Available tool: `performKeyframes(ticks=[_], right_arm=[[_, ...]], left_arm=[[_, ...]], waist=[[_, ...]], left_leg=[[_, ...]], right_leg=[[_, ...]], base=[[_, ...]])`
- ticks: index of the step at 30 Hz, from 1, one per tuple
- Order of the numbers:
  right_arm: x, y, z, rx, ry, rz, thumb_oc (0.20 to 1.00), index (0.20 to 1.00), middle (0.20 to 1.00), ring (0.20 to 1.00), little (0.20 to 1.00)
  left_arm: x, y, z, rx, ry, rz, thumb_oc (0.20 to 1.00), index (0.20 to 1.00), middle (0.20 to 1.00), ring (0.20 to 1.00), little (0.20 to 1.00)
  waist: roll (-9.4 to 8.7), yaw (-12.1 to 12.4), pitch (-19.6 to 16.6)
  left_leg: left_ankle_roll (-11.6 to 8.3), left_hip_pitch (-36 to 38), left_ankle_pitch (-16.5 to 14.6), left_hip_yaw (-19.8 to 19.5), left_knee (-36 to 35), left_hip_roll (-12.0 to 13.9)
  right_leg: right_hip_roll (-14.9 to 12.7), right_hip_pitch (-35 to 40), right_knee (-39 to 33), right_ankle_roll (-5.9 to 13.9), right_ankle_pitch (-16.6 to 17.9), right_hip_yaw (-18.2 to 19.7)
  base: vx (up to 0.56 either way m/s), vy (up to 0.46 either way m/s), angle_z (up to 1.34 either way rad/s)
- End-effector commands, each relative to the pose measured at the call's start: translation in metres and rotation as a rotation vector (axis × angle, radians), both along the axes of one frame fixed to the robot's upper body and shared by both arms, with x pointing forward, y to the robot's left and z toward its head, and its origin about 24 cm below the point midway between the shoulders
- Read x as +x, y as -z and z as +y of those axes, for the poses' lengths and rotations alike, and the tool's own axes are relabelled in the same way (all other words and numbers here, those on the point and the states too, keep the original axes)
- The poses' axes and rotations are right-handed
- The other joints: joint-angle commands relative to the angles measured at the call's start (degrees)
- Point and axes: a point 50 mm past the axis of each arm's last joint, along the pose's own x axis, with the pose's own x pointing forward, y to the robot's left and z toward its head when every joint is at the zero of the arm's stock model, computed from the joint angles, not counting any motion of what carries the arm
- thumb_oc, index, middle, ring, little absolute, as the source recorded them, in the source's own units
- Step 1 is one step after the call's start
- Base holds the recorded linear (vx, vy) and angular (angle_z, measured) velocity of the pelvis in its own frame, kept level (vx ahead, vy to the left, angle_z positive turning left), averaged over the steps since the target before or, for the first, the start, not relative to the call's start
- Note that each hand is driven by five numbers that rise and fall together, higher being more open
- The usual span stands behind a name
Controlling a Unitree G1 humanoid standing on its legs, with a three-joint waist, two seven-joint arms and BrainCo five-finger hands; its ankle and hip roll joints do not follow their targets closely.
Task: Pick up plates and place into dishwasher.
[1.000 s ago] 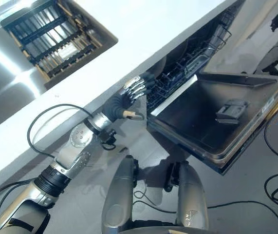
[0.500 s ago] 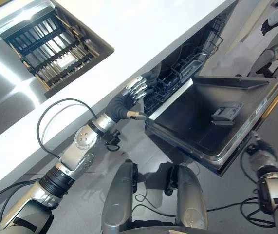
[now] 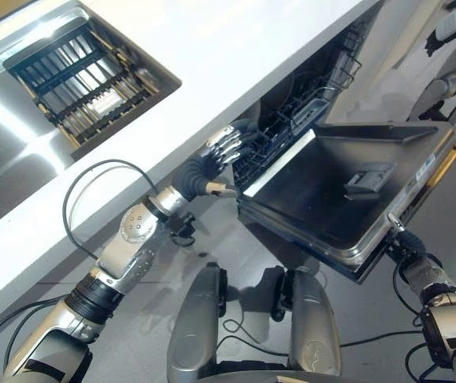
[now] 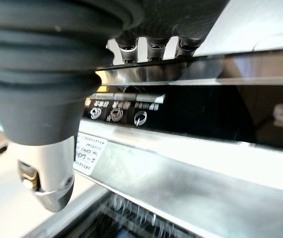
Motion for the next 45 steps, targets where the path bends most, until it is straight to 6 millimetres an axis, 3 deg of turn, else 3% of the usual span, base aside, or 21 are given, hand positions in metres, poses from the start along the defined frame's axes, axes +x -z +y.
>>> performKeyframes(ticks=[1,3,9,12,13,18,23,30,34,37,39,41,45], right_arm=[[0.092,-0.125,0.115,0.098,-0.510,-0.698,1.000,1.000,1.000,1.000,1.000],[0.097,-0.149,0.129,0.072,-0.552,-0.773,1.000,1.000,1.000,1.000,1.000],[0.108,-0.181,0.146,0.101,-0.574,-0.833,1.000,1.000,1.000,1.000,1.000],[0.110,-0.186,0.146,0.123,-0.568,-0.848,1.000,1.000,1.000,1.000,1.000],[0.110,-0.187,0.146,0.111,-0.568,-0.844,1.000,1.000,1.000,1.000,1.000],[0.115,-0.183,0.150,0.088,-0.574,-0.795,1.000,1.000,1.000,1.000,1.000],[0.117,-0.165,0.144,0.097,-0.558,-0.709,1.000,1.000,1.000,1.000,1.000],[0.112,-0.136,0.135,0.097,-0.523,-0.605,1.000,1.000,1.000,1.000,1.000],[0.101,-0.105,0.130,0.160,-0.433,-0.579,1.000,1.000,1.000,1.000,1.000],[0.078,-0.051,0.147,0.285,-0.281,-0.478,1.000,1.000,1.000,1.000,1.000],[0.059,-0.019,0.161,0.296,-0.293,-0.368,1.000,1.000,1.000,1.000,1.000],[0.028,0.022,0.175,0.303,-0.336,-0.246,1.000,1.000,1.000,1.000,1.000],[-0.023,0.075,0.190,0.359,-0.406,-0.035,1.000,1.000,1.000,1.000,1.000]], left_arm=[[-0.013,-0.012,-0.010,-0.057,0.095,-0.058,1.000,1.000,1.000,1.000,1.000],[-0.012,-0.012,-0.010,-0.052,0.098,-0.055,1.000,1.000,1.000,1.000,1.000],[-0.009,-0.012,-0.014,-0.053,0.122,-0.047,1.000,1.000,1.000,1.000,1.000],[-0.011,-0.013,-0.016,-0.076,0.214,-0.032,1.000,1.000,1.000,1.000,1.000],[-0.020,-0.015,-0.023,-0.096,0.410,-0.046,1.000,1.000,1.000,1.000,1.000],[-0.029,-0.018,-0.039,-0.154,0.668,-0.040,1.000,1.000,1.000,1.000,1.000],[-0.035,-0.016,-0.053,-0.153,0.863,-0.017,1.000,1.000,1.000,1.000,1.000],[-0.030,-0.011,-0.056,-0.071,0.826,0.004,1.000,1.000,1.000,1.000,1.000],[-0.019,0.010,-0.047,-0.013,0.634,0.091,1.000,1.000,1.000,1.000,1.000],[-0.013,0.058,-0.039,0.060,0.404,0.245,1.000,1.000,1.000,1.000,1.000],[-0.019,0.086,-0.036,0.088,0.324,0.333,1.000,1.000,1.000,1.000,1.000],[-0.028,0.125,-0.027,0.099,0.219,0.449,1.000,1.000,1.000,1.000,1.000],[-0.046,0.183,-0.012,0.018,0.099,0.657,1.000,1.000,1.000,1.000,1.000]], waist=[[1.89,4.24,-1.98],[1.59,4.63,-2.26],[1.29,5.96,-3.09],[1.31,6.32,-3.35],[1.37,6.49,-3.67],[1.25,6.32,-4.28],[0.62,5.99,-5.77],[0.08,5.61,-8.49],[-0.52,5.30,-11.70],[-1.52,4.39,-15.54],[-1.62,3.79,-17.40],[-1.44,3.10,-19.15],[-1.24,2.10,-21.54]], left_leg=[[6.03,3.30,-4.18,3.29,-1.73,-3.06],[5.84,3.36,-4.27,3.02,-1.32,-3.02],[5.26,4.61,-4.09,2.22,-1.70,-3.02],[5.14,5.00,-4.03,2.04,-1.96,-3.09],[5.02,5.21,-3.94,2.10,-2.20,-3.05],[4.79,6.08,-3.67,2.11,-2.98,-2.87],[4.60,7.96,-2.95,2.20,-5.70,-2.31],[4.14,11.49,-0.48,2.16,-11.92,-1.75],[3.31,16.05,2.90,2.02,-20.55,-1.24],[2.15,20.98,7.10,1.74,-30.60,-1.18],[1.85,23.40,9.71,1.88,-35.91,-1.24],[1.26,25.92,12.63,2.07,-42.12,-1.16],[0.72,28.75,15.14,2.88,-49.61,-0.84]], right_leg=[[2.19,3.10,-0.15,-2.62,-0.35,-0.15],[2.04,3.51,-0.25,-2.52,-0.25,-0.44],[1.78,6.00,-1.48,-2.49,-0.11,-1.30],[1.58,6.79,-1.93,-2.48,-0.10,-1.76],[1.41,7.24,-2.30,-2.39,0.02,-2.05],[1.53,8.00,-2.88,-2.38,0.18,-1.86],[2.28,10.26,-5.92,-2.21,0.93,-1.87],[3.62,14.38,-12.63,-1.99,3.15,-2.15],[5.16,18.82,-21.63,-0.94,5.97,-1.91],[7.00,23.60,-33.65,1.02,9.77,-0.97],[7.87,25.74,-39.34,1.70,12.18,-0.33],[8.79,27.59,-45.30,2.66,15.10,0.54],[9.60,29.42,-51.56,3.45,17.78,1.09]], base=[[0.01,-0.034,-0.25],[0.01,-0.031,-0.22],[0.02,-0.018,-0.07],[0.01,-0.007,-0.18],[-0.01,0.005,-0.14],[-0.01,0.015,0.46],[-0.01,-0.010,0.36],[0.02,-0.005,0.17],[0.09,-0.012,-0.06],[0.14,-0.039,-0.09],[0.11,-0.008,-0.03],[0.10,0.014,-0.10],[0.05,0.006,-0.18]])
